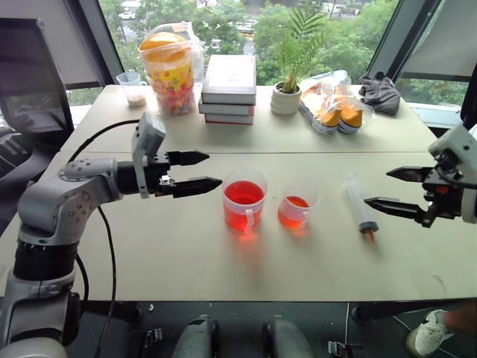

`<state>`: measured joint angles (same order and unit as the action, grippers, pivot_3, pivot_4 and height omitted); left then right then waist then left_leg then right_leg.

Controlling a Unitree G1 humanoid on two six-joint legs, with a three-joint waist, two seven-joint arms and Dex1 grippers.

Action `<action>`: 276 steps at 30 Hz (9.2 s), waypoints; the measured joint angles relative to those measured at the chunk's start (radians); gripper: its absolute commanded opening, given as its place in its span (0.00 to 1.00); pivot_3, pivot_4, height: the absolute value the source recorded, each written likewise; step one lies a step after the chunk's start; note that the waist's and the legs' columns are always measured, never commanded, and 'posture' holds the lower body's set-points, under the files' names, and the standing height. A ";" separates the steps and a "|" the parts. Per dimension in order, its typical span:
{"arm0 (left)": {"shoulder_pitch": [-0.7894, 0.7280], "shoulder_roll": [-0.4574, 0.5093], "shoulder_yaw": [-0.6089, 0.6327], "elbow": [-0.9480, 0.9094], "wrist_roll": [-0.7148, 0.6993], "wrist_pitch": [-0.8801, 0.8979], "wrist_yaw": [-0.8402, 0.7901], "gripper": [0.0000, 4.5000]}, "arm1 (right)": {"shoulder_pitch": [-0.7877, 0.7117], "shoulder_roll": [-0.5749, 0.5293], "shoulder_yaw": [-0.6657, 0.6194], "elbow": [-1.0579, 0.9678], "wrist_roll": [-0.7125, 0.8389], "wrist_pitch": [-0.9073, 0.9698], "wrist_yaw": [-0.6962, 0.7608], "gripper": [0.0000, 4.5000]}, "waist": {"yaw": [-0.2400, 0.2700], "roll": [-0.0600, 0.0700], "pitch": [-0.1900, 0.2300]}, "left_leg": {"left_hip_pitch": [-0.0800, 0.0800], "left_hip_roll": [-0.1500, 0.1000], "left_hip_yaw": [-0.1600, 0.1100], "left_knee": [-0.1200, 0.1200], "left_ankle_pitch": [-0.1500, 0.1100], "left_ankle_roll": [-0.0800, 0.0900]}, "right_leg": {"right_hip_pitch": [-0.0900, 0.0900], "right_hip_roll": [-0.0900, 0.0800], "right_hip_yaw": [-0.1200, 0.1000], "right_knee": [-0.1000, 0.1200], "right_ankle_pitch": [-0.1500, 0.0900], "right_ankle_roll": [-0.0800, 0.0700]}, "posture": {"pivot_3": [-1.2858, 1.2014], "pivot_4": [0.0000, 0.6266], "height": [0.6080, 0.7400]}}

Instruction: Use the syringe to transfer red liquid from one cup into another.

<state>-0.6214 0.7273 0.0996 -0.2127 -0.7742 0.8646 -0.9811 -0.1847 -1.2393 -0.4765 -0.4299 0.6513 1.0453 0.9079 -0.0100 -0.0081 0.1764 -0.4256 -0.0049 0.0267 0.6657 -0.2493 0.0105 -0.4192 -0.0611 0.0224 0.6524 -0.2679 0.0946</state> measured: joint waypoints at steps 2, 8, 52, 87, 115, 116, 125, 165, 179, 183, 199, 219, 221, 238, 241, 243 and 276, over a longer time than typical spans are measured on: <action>-0.003 -0.001 -0.001 0.006 0.000 -0.002 -0.002 1.00 | 0.002 0.000 -0.001 -0.001 0.000 0.004 -0.001 0.98 | 0.000 0.000 0.000 | 0.000 0.000 0.000 0.000 0.000 0.000 | 0.000 0.000 0.000 0.000 0.000 0.000 | 0.52 0.24 1.00; -0.018 -0.015 -0.006 0.024 -0.015 -0.008 -0.027 1.00 | 0.020 0.000 -0.005 -0.009 -0.002 0.024 -0.013 0.98 | 0.000 0.000 0.000 | 0.000 0.000 0.000 0.000 0.000 0.000 | 0.000 0.000 0.000 0.000 0.000 0.000 | 0.52 0.24 1.00; -0.035 -0.056 -0.049 0.044 0.037 -0.049 -0.026 1.00 | -0.749 0.414 0.688 0.961 -0.343 0.235 -0.295 0.98 | -0.004 0.000 0.000 | -0.002 -0.001 0.001 -0.001 0.000 0.000 | -0.003 0.001 0.001 0.000 0.001 0.000 | 0.52 0.24 1.00; -0.264 -0.059 -0.048 0.239 0.068 -0.068 -0.100 1.00 | -0.742 0.849 0.232 0.192 -0.075 -0.161 -0.282 0.31 | -0.006 0.000 0.000 | -0.002 0.000 0.001 -0.002 0.000 0.000 | -0.006 0.003 0.001 0.004 0.002 0.002 | 0.52 0.24 1.00; -0.375 -0.115 -0.087 0.332 0.100 -0.041 -0.138 1.00 | -0.370 1.027 0.575 0.319 -0.240 -0.723 -0.174 0.31 | -0.006 0.000 0.000 | -0.001 -0.001 0.001 0.001 0.000 -0.001 | -0.005 0.003 0.001 0.006 0.002 0.002 | 0.52 0.24 1.00; -0.375 -0.124 -0.087 0.332 0.101 -0.041 -0.137 1.00 | -0.369 1.027 0.575 0.319 -0.242 -0.723 -0.176 0.31 | -0.006 0.000 0.000 | -0.001 -0.001 0.001 0.001 0.000 -0.001 | -0.005 0.003 0.001 0.006 0.002 0.002 | 0.52 0.24 1.00; -0.375 -0.144 -0.094 0.332 0.132 -0.048 -0.123 0.33 | -0.364 1.025 0.578 0.319 -0.244 -0.723 -0.178 0.31 | -0.006 0.000 0.000 | -0.001 -0.001 0.001 0.001 0.000 -0.001 | -0.005 0.003 0.001 0.006 0.002 0.002 | 0.52 0.24 1.00; -0.476 -0.149 -0.128 0.496 0.177 -0.109 -0.168 0.01 | -0.400 1.006 0.570 0.375 -0.220 -0.649 -0.175 0.31 | -0.006 0.000 0.000 | -0.001 -0.001 0.001 0.001 0.000 -0.001 | -0.005 0.003 0.001 0.007 0.002 0.002 | 0.52 0.24 1.00; -0.485 -0.112 -0.069 0.471 0.176 -0.110 -0.127 0.80 | -0.403 0.981 0.578 0.366 -0.213 -0.606 -0.145 0.31 | -0.008 -0.001 0.000 | -0.001 -0.001 0.001 0.000 0.000 -0.001 | -0.006 0.003 0.001 0.007 0.002 0.002 | 0.52 0.24 1.00; -0.449 -0.097 -0.067 0.426 0.157 -0.092 -0.157 0.90 | -0.451 0.983 0.551 0.326 -0.186 -0.577 -0.171 0.31 | -0.007 -0.001 0.000 | -0.001 -0.001 0.001 0.001 0.001 -0.001 | -0.006 0.002 0.002 0.007 0.002 0.002 | 0.52 0.24 1.00; -0.411 -0.098 -0.035 0.398 0.130 -0.071 -0.157 0.90 | -0.554 0.895 0.299 0.135 0.010 -0.417 -0.370 0.31 | -0.001 -0.001 0.000 | -0.002 -0.001 0.001 0.000 0.000 -0.001 | -0.006 0.000 0.001 0.006 0.002 0.002 | 0.52 0.24 1.00; -0.735 -0.426 -0.132 0.841 0.268 -0.326 -0.263 0.90 | -0.157 0.855 0.325 0.043 -0.101 -0.573 -0.422 0.31 | 0.000 -0.001 0.000 | -0.002 -0.001 0.001 0.001 0.000 -0.001 | -0.005 0.004 0.001 0.004 0.002 0.002 | 0.52 0.24 1.00; -0.770 -0.463 -0.139 0.898 0.290 -0.359 -0.277 0.90 | -0.150 0.857 0.336 0.040 -0.109 -0.581 -0.426 0.31 | -0.003 -0.001 0.000 | -0.002 -0.001 0.001 0.000 0.000 0.000 | -0.005 0.004 0.002 0.003 0.002 0.002 | 0.52 0.24 1.00; -0.792 -0.518 -0.136 1.039 0.352 -0.417 -0.332 0.01 | -0.137 0.846 0.337 0.030 -0.119 -0.592 -0.439 0.31 | -0.003 -0.001 0.000 | -0.002 0.001 0.001 0.000 0.000 0.000 | -0.005 0.007 0.002 0.003 0.002 0.002 | 0.52 0.24 1.00; -0.792 -0.518 -0.136 1.035 0.358 -0.417 -0.339 0.01 | -0.137 0.841 0.338 0.030 -0.119 -0.592 -0.438 0.31 | -0.003 -0.001 0.000 | -0.002 0.000 0.001 0.000 0.000 0.000 | -0.005 0.007 0.002 0.003 0.002 0.002 | 0.52 0.24 1.00; -0.790 -0.518 -0.138 1.019 0.369 -0.418 -0.348 0.01 | -0.138 0.831 0.338 0.027 -0.119 -0.592 -0.438 0.31 | -0.003 -0.001 0.000 | -0.002 0.000 0.001 0.000 0.000 0.000 | -0.005 0.007 0.002 0.003 0.002 0.002 | 0.52 0.24 1.00; -0.631 -0.561 -0.139 0.790 0.372 -0.365 -0.314 0.01 | -0.188 0.748 0.308 -0.068 -0.018 -0.376 -0.495 0.31 | -0.002 -0.001 0.000 | -0.002 0.000 0.001 0.000 0.000 0.000 | -0.005 0.006 0.002 0.003 0.002 0.002 | 0.52 0.24 1.00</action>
<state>-1.2522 0.1661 -0.0399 0.5774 -0.4027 0.4996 -1.2954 -0.3729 -0.4913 -0.1688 -0.4980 0.6335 0.6694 0.4133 -0.0117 -0.0092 0.1766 -0.4279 -0.0044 0.0273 0.6660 -0.2491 0.0104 -0.4241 -0.0549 0.0248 0.6559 -0.2663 0.0967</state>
